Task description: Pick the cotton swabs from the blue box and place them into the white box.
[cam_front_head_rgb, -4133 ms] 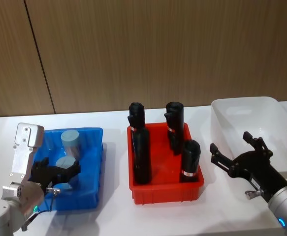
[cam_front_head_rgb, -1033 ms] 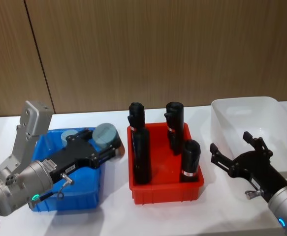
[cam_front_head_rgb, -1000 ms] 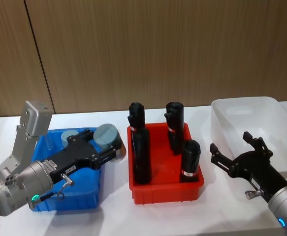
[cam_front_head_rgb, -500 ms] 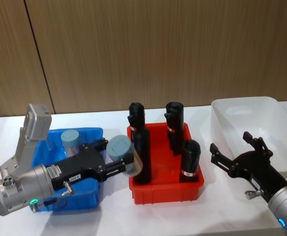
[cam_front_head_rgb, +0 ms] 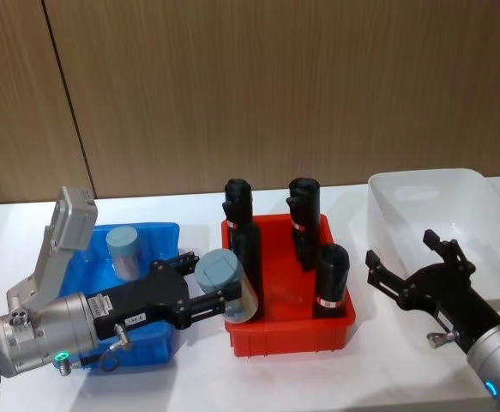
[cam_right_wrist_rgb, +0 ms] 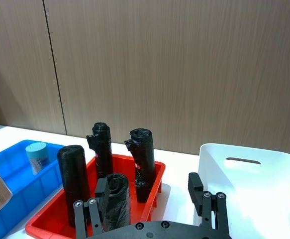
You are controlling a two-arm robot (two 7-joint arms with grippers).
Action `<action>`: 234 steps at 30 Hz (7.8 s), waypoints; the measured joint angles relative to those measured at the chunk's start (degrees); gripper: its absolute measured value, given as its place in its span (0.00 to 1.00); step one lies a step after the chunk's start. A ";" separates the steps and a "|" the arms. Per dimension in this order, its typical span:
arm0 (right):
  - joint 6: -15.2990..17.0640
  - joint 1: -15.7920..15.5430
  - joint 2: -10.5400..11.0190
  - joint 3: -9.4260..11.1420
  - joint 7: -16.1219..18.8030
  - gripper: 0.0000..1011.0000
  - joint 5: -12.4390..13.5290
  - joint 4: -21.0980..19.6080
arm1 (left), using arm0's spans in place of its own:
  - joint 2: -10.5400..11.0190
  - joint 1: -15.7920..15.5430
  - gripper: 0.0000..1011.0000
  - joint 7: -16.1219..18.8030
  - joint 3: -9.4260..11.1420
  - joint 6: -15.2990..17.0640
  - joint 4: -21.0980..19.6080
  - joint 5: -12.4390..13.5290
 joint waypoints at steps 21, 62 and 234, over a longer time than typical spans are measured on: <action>0.31 0.11 0.69 0.45 3.41 0.99 1.25 -0.14 | -0.18 -0.45 0.66 -0.17 0.51 -1.12 0.71 -0.35; 7.36 9.26 0.81 -2.31 30.73 0.99 -2.85 4.62 | -0.22 -0.55 0.66 -0.17 0.60 -1.33 0.85 -0.43; 4.46 23.09 3.83 1.17 10.38 0.77 -1.78 29.72 | -0.22 -0.54 0.99 -0.17 0.60 -1.33 0.85 -0.43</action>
